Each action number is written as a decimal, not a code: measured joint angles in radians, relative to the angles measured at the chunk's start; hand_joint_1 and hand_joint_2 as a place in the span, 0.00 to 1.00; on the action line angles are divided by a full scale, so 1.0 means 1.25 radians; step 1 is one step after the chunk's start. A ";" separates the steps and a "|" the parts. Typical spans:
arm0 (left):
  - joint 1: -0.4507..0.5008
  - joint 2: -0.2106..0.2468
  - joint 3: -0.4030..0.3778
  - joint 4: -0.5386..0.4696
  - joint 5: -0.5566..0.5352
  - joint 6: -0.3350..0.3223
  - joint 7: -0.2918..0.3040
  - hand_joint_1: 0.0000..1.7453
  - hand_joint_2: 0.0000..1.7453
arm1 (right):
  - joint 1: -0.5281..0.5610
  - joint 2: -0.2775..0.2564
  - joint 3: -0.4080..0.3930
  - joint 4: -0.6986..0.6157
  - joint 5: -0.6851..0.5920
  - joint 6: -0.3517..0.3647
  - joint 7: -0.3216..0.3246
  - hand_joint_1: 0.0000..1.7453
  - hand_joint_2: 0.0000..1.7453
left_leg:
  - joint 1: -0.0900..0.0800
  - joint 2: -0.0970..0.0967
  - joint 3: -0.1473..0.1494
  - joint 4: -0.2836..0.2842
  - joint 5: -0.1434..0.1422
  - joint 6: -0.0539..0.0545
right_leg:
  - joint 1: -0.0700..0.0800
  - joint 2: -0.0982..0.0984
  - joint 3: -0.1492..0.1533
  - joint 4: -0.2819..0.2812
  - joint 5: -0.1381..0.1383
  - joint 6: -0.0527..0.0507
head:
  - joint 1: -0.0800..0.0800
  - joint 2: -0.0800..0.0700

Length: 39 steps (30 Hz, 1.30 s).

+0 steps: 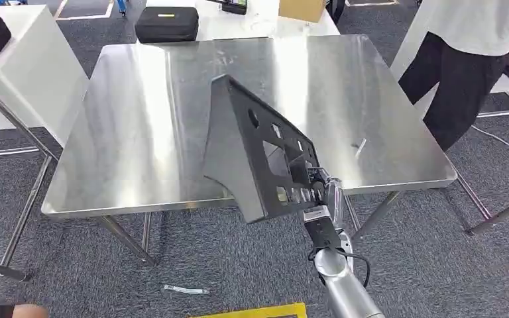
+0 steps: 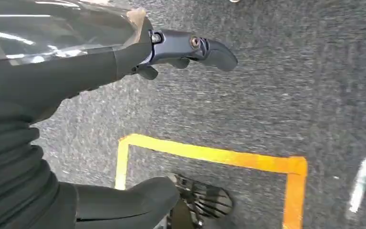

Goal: Take the parts from the cabinet and place them on the table.

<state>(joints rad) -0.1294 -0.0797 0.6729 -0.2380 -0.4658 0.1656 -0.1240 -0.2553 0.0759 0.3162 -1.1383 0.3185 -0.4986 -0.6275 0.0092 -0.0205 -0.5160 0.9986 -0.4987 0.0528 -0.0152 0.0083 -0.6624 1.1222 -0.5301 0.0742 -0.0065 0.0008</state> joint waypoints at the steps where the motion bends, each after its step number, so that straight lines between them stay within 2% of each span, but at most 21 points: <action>1: 0.000 -0.001 0.000 0.000 0.000 0.001 0.000 0.00 1.00 | 0.000 -0.001 0.000 0.000 0.000 0.000 0.000 1.00 1.00 | 0.000 0.000 0.010 0.000 -0.012 -0.005 | -0.002 -0.004 0.014 -0.068 0.061 0.012 | 0.000 0.000; 2: 0.000 0.001 0.001 -0.001 0.000 0.002 0.000 0.00 1.00 | 0.001 -0.002 0.000 0.003 0.000 0.000 0.000 1.00 1.00 | -0.002 0.000 0.023 0.004 -0.024 -0.009 | -0.001 -0.012 0.014 -0.083 0.098 0.006 | 0.000 0.000; 3: 0.000 0.001 0.001 -0.001 0.000 0.003 -0.001 0.00 1.00 | -0.001 -0.002 0.001 0.006 -0.001 0.001 0.000 1.00 1.00 | -0.006 -0.001 0.020 -0.001 -0.030 -0.015 | 0.005 -0.012 0.024 -0.083 0.081 -0.021 | 0.002 0.000; 6: -0.002 0.002 0.001 -0.003 0.000 0.003 -0.001 0.00 1.00 | -0.006 -0.001 0.000 0.005 -0.002 -0.001 -0.001 1.00 1.00 | -0.005 0.000 0.033 0.004 -0.033 -0.025 | -0.002 -0.004 0.040 -0.084 0.079 -0.044 | -0.002 0.000; 8: -0.004 0.001 0.000 -0.004 0.000 0.001 -0.001 0.00 1.00 | -0.010 0.001 -0.001 0.005 -0.002 -0.001 -0.002 1.00 1.00 | -0.003 0.008 -0.009 0.084 -0.026 -0.031 | -0.006 -0.004 0.064 -0.091 0.065 -0.057 | -0.002 0.000; 14: -0.005 0.001 0.000 -0.004 0.000 0.001 -0.001 0.00 1.00 | -0.011 0.001 -0.001 0.005 -0.002 -0.001 -0.002 1.00 1.00 | -0.003 0.010 -0.031 0.117 -0.028 -0.032 | -0.005 -0.004 0.068 -0.091 0.063 -0.060 | -0.003 0.000; 15: -0.004 0.002 0.000 -0.004 -0.001 0.000 -0.001 0.00 1.00 | -0.010 0.001 -0.001 0.005 -0.002 -0.001 -0.002 1.00 1.00 | -0.002 0.011 -0.134 0.237 -0.085 -0.040 | -0.003 -0.003 0.087 -0.091 0.042 -0.062 | -0.002 0.000; 16: -0.002 0.004 0.000 -0.004 -0.010 -0.006 0.000 0.00 1.00 | -0.002 0.001 -0.002 0.002 -0.002 -0.007 -0.001 1.00 1.00 | -0.005 0.012 -0.164 0.131 -0.025 -0.024 | 0.003 0.002 0.140 -0.092 0.001 -0.061 | -0.002 0.000; 17: -0.002 0.006 -0.002 -0.004 -0.014 -0.006 0.003 0.00 1.00 | 0.004 0.000 -0.002 -0.005 0.000 -0.010 0.004 1.00 1.00 | -0.013 0.012 -0.147 0.029 0.106 -0.004 | 0.005 0.002 0.153 -0.093 -0.018 -0.058 | -0.002 0.000; 20: -0.005 0.007 -0.007 -0.008 -0.020 -0.002 0.009 0.00 1.00 | 0.011 -0.003 -0.002 -0.015 0.003 -0.011 0.011 1.00 1.00 | -0.019 0.006 -0.130 0.018 0.088 -0.001 | 0.012 0.006 0.176 -0.093 -0.023 -0.039 | -0.003 0.000; 21: -0.007 0.005 -0.008 -0.008 -0.022 -0.001 0.010 0.00 1.00 | 0.012 -0.003 -0.002 -0.019 0.005 -0.011 0.011 1.00 1.00 | -0.020 0.009 -0.120 0.017 0.084 0.005 | 0.012 0.007 0.174 -0.088 -0.013 -0.030 | -0.002 0.000; 23: -0.011 0.004 -0.013 -0.009 -0.023 0.000 0.010 0.00 1.00 | 0.012 -0.006 -0.002 -0.023 0.005 -0.011 0.011 1.00 1.00 | -0.014 0.008 -0.097 0.005 0.074 0.017 | 0.010 0.004 0.139 -0.023 -0.013 -0.026 | -0.001 0.000; 24: -0.012 0.004 -0.015 -0.010 -0.023 0.002 0.010 0.00 1.00 | 0.011 -0.008 -0.001 -0.023 0.005 -0.011 0.011 1.00 1.00 | -0.013 0.008 -0.091 0.005 0.070 0.021 | 0.009 0.004 0.104 0.033 -0.029 -0.025 | -0.001 0.000; 26: -0.014 0.002 -0.017 -0.010 -0.030 0.001 0.011 0.00 1.00 | 0.014 -0.012 -0.001 -0.024 0.006 -0.011 0.012 1.00 1.00 | -0.013 0.007 -0.082 0.006 0.058 0.022 | 0.007 0.003 0.030 0.126 -0.088 -0.036 | -0.001 0.000; 27: -0.015 0.001 -0.020 -0.010 -0.037 -0.001 0.013 0.00 1.00 | 0.015 -0.014 -0.001 -0.024 0.007 -0.012 0.012 1.00 1.00 | -0.013 0.005 -0.076 0.006 0.052 0.021 | 0.006 0.003 0.003 0.148 -0.101 -0.033 | -0.001 0.000; 28: -0.015 0.000 -0.025 -0.010 -0.042 -0.001 0.016 0.00 1.00 | 0.016 -0.017 -0.001 -0.024 0.009 -0.012 0.013 1.00 1.00 | -0.013 0.004 -0.070 0.006 0.047 0.020 | 0.004 0.003 -0.008 0.142 -0.094 -0.024 | -0.001 0.000; 31: -0.024 -0.007 -0.042 -0.015 -0.064 0.001 0.031 0.00 1.00 | 0.012 -0.025 -0.003 -0.021 0.019 -0.015 0.022 1.00 1.00 | -0.012 0.000 -0.040 0.006 0.025 0.012 | 0.001 0.000 0.028 -0.040 0.037 0.015 | -0.001 0.000; 32: -0.027 -0.009 -0.049 -0.017 -0.073 0.001 0.038 0.00 1.00 | 0.005 -0.029 -0.010 -0.010 0.024 -0.014 0.026 1.00 1.00 | -0.013 -0.001 -0.037 0.006 0.019 0.008 | 0.002 -0.004 0.037 -0.087 0.083 0.011 | -0.001 0.000; 33: -0.032 -0.011 -0.056 -0.019 -0.082 -0.001 0.043 0.00 1.00 | -0.006 -0.029 -0.014 0.004 0.029 -0.012 0.029 1.00 1.00 | -0.015 -0.002 -0.034 0.008 0.016 0.004 | 0.006 -0.006 0.034 -0.095 0.062 -0.013 | -0.003 0.000; 34: -0.037 -0.011 -0.063 -0.025 -0.091 -0.003 0.053 0.00 1.00 | -0.015 -0.028 -0.019 0.016 0.037 -0.009 0.032 1.00 1.00 | -0.017 -0.001 -0.040 0.009 0.013 0.000 | 0.007 -0.005 0.042 -0.091 0.077 -0.025 | -0.003 0.000; 39: -0.053 -0.017 -0.100 -0.046 -0.139 -0.013 0.089 0.00 1.00 | -0.089 -0.029 -0.043 0.098 0.110 -0.002 0.038 1.00 1.00 | -0.018 0.001 -0.036 0.008 0.014 0.008 | 0.006 0.001 0.043 -0.095 0.083 -0.025 | -0.003 0.000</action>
<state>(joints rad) -0.1958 -0.1011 0.5478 -0.2957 -0.6398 0.1495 -0.0133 -0.3665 0.0397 0.2628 -1.0154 0.4560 -0.5005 -0.5795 -0.0129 -0.0193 -0.5612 1.0087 -0.4815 0.0623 -0.0083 0.0091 -0.6084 1.0037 -0.4262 0.0428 -0.0107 0.0008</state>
